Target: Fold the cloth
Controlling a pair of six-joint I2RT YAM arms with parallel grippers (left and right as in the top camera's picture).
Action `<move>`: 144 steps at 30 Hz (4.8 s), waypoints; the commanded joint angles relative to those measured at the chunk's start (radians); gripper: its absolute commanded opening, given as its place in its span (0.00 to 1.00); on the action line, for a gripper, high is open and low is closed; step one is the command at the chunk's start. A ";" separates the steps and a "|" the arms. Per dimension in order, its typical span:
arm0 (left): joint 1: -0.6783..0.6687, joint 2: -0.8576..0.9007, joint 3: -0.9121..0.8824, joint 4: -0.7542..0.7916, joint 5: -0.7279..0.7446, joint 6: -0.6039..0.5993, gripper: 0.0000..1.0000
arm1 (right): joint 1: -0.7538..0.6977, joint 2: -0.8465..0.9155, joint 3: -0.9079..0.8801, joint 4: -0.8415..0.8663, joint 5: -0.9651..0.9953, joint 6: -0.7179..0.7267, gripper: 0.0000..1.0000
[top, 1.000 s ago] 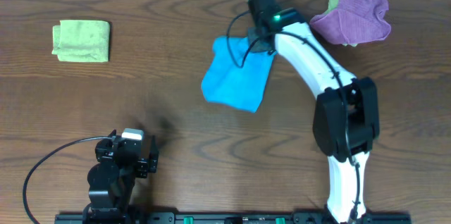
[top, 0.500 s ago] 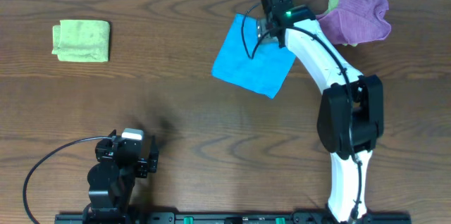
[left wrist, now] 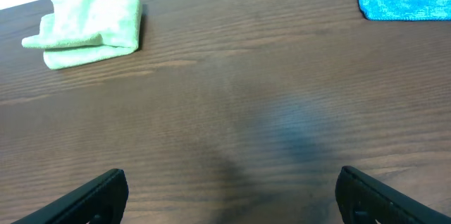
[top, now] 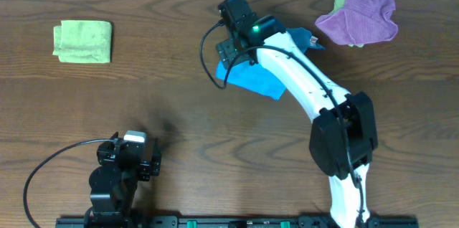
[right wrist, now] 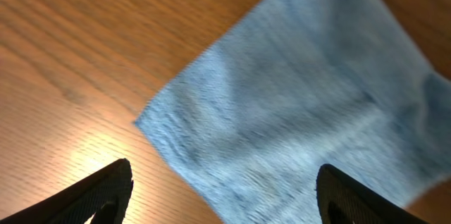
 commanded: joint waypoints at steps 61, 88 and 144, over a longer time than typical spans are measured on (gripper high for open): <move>0.002 -0.006 -0.013 -0.004 -0.011 0.018 0.95 | 0.192 0.244 0.335 -0.176 -0.314 -0.005 0.01; 0.002 -0.006 -0.013 -0.004 -0.011 0.018 0.95 | -0.003 0.018 0.410 -0.459 -0.024 0.165 0.01; 0.002 -0.005 -0.013 0.004 0.174 -0.548 0.95 | -0.311 0.242 0.371 -0.177 0.186 0.143 0.72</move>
